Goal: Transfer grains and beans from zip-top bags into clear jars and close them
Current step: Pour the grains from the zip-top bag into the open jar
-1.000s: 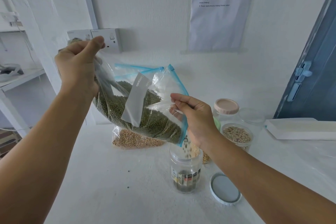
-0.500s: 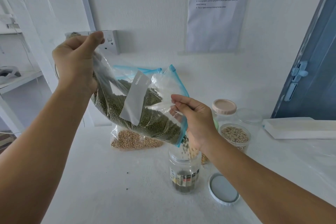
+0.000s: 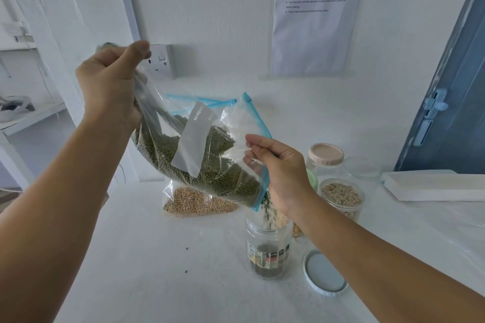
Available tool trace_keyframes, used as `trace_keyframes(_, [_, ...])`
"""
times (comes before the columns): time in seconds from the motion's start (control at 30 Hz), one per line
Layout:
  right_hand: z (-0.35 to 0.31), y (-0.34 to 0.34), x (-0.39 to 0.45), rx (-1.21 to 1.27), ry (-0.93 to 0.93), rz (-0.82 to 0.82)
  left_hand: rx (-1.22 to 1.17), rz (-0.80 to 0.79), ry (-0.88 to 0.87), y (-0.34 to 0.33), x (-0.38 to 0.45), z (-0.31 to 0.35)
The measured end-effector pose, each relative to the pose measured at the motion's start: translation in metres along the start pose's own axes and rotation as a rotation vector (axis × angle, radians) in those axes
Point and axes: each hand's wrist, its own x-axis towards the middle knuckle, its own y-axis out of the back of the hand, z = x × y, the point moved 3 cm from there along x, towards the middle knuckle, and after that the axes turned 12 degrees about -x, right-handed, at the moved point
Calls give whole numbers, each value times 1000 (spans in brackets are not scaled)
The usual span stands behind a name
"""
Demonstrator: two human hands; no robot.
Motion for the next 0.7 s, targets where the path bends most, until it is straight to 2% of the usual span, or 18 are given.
trace_keyframes(0.57, [1, 7, -1, 5, -24, -2, 3, -16, 16, -8, -2, -2])
trace_keyframes(0.7, [-4, 15, -1, -124, 4, -11, -17, -41, 12, -11, -3, -1])
